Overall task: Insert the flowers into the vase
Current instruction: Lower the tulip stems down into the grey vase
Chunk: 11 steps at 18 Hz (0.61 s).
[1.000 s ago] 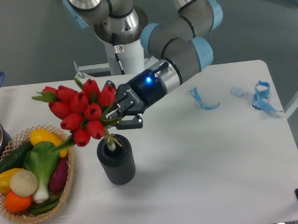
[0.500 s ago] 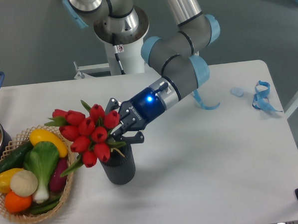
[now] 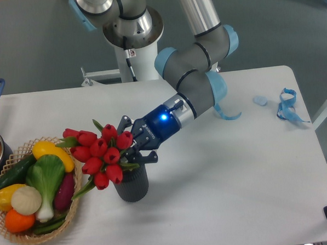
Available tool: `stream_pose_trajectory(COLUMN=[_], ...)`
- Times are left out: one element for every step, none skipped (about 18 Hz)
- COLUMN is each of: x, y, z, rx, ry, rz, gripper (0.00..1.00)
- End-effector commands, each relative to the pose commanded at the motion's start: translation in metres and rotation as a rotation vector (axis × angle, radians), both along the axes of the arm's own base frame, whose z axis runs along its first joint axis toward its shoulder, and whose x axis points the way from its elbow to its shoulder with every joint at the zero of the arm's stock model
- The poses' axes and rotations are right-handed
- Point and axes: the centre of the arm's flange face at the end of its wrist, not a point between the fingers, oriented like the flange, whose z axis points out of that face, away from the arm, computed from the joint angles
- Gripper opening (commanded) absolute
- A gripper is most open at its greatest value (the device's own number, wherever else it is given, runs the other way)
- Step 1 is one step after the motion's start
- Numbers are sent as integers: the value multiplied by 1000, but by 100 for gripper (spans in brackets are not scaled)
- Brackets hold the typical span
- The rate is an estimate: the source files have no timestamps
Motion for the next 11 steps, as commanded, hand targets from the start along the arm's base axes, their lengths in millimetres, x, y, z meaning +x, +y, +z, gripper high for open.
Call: stream_pose_trajectory(x=[0,-1,-3,-6,-7,-8,-11,-14,-14,-16,-16], y=[0,0,-2,-4,-4,-4,-6,-7,-7,-8,-8], z=[0,-2,-5,-5,-6,-5,-4,-4,-3,-3,-2], rx=[-2,-13,-34,-39,-39,-39,-38,-39,-37,-37,-36], ry=[0,5,15,24,24,27,29,31,34,33,36], rz=[0,2,8,12,14,16,20,25,25,28,28], gripper=[20,20,20,20,21,23,25,31,42,47,53])
